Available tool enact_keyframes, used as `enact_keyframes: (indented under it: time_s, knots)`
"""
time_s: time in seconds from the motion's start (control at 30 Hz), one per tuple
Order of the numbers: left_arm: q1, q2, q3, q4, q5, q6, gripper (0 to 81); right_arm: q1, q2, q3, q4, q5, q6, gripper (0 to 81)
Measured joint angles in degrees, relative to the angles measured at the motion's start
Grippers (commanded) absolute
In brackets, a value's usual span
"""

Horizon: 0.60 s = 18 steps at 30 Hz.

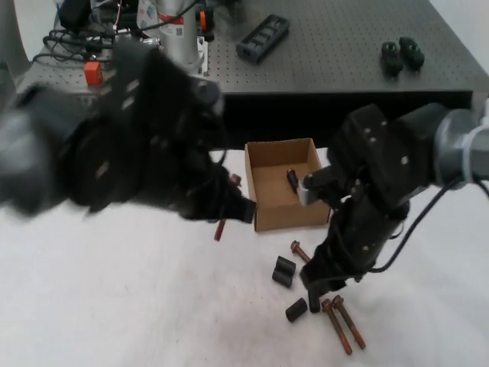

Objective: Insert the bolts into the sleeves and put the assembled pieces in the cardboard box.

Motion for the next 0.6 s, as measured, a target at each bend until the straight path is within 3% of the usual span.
enact_keyframes:
  time_s: [0.23,0.6]
  knots:
    - [0.08,-9.97,10.09,-4.48,0.74,-4.14,0.6,0.87,6.51,-1.83,-2.65,0.97,4.02,33.1]
    - [0.08,-11.42,11.68,-4.38,1.87,-4.90,0.6,2.32,9.02,-2.15,-4.34,-0.91,6.66,32.8]
